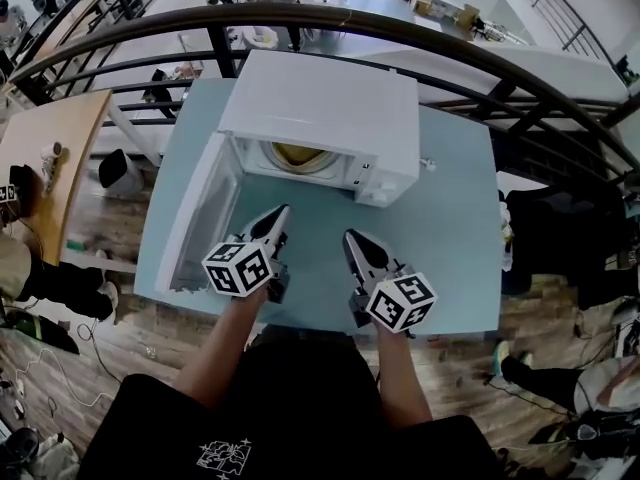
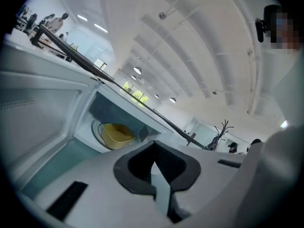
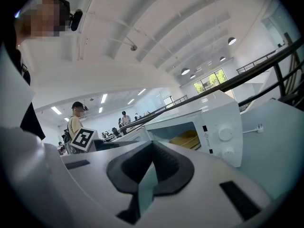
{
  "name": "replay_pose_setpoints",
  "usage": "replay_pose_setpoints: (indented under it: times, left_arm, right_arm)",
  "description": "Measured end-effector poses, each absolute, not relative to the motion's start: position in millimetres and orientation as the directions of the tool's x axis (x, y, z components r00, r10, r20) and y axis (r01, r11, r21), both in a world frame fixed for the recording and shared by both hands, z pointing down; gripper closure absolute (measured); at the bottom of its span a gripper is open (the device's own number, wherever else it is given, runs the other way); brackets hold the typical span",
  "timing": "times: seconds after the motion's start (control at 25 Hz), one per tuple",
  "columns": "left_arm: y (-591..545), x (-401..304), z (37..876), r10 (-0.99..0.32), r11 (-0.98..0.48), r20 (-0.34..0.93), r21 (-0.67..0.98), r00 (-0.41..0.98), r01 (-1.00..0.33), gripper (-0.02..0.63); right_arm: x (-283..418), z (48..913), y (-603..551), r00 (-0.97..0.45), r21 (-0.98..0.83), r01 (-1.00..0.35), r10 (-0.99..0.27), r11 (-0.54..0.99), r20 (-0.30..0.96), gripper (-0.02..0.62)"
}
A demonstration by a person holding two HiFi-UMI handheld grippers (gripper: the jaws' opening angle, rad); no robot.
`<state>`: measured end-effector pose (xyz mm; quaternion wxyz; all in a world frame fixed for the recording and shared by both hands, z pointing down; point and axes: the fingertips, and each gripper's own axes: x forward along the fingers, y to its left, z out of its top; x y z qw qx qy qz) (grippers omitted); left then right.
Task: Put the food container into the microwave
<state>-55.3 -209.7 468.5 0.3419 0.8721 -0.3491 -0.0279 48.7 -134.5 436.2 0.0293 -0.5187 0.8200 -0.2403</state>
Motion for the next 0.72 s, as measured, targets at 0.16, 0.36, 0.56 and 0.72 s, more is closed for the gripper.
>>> replay_pose_setpoints:
  times: [0.16, 0.36, 0.56, 0.72]
  left_arm:
    - [-192, -54, 448, -0.637, -0.564, 0.187, 0.547, 0.748, -0.618, 0.598]
    - [-171, -57, 424, -0.656, -0.615, 0.181, 0.435, 0.733, -0.658, 0.598]
    - [-156, -59, 400, -0.676, -0.638, 0.162, 0.359, 0.719, -0.681, 0.598]
    - [-147, -62, 384, -0.686, -0.657, 0.143, 0.300, 0.713, -0.692, 0.598]
  right_arm:
    - [58, 418, -123, -0.470, -0.382, -0.844, -0.862, 0.376, 0.190, 0.589]
    - [65, 395, -108, -0.473, -0.313, -0.857, -0.866, 0.409, 0.163, 0.589]
    - [75, 374, -97, -0.462, -0.266, -0.870, -0.875, 0.416, 0.142, 0.589]
    - [81, 368, -94, -0.451, -0.245, -0.878, -0.881, 0.410, 0.142, 0.589]
